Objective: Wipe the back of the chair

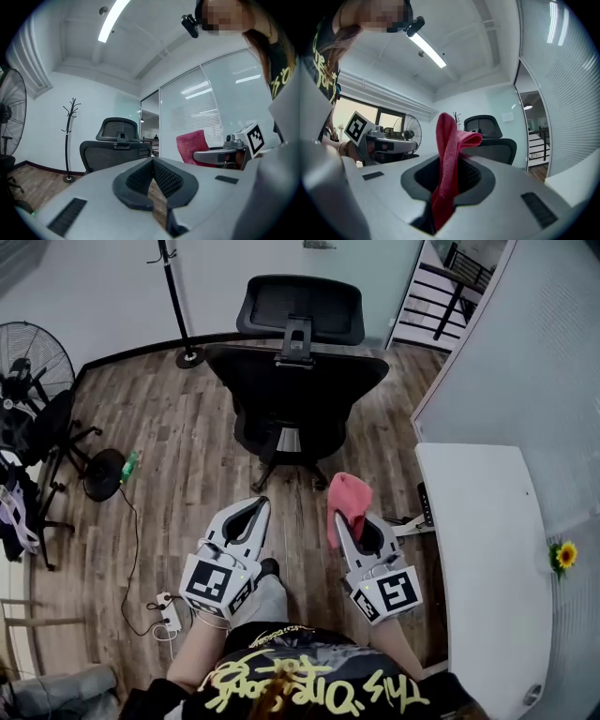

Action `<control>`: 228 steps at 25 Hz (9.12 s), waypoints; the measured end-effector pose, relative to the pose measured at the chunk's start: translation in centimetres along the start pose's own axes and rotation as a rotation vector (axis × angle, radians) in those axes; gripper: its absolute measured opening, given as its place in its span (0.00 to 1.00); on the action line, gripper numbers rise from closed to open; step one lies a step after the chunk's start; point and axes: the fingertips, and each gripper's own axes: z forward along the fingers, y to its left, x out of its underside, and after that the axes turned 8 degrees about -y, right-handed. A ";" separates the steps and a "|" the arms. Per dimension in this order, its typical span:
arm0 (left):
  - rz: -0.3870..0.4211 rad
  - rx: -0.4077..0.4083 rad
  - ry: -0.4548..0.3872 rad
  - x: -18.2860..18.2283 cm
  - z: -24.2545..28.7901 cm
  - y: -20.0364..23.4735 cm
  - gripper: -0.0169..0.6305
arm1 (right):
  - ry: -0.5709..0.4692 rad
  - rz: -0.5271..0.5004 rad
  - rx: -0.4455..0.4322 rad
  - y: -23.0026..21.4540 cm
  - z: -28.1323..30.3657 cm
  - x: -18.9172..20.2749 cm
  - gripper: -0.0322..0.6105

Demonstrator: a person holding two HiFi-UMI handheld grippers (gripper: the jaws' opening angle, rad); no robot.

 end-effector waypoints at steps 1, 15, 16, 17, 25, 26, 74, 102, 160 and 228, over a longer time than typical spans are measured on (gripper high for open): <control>-0.002 0.009 0.004 0.1 1.1 0.9 0.02 | 0.001 0.001 0.008 -0.6 1.2 0.2 0.15; -0.007 0.119 0.069 1.3 13.0 11.1 0.02 | 0.052 -0.008 0.167 -9.6 13.6 4.2 0.15; -0.011 0.125 0.075 1.6 13.5 11.6 0.02 | 0.062 -0.017 0.185 -10.4 14.0 4.7 0.15; -0.016 0.132 0.080 1.9 14.0 12.0 0.02 | 0.069 -0.030 0.202 -11.2 14.3 5.1 0.15; -0.021 0.168 0.120 5.0 17.4 12.7 0.02 | 0.088 -0.048 0.311 -19.3 17.3 9.1 0.15; -0.019 0.163 0.125 5.4 17.7 12.8 0.02 | 0.089 -0.049 0.323 -20.4 17.7 9.5 0.15; 0.030 -0.104 0.145 4.2 10.3 23.2 0.02 | 0.022 -0.099 0.423 -21.5 33.5 16.4 0.15; 0.003 -0.125 0.191 5.7 4.9 33.6 0.02 | -0.051 -0.079 0.390 -8.8 44.4 17.9 0.15; 0.009 0.024 0.228 8.1 14.9 18.6 0.02 | 0.072 -0.072 0.523 -27.9 26.4 21.6 0.15; 0.013 0.037 0.216 6.5 8.7 33.9 0.02 | -0.006 0.010 0.598 -13.5 42.6 25.7 0.15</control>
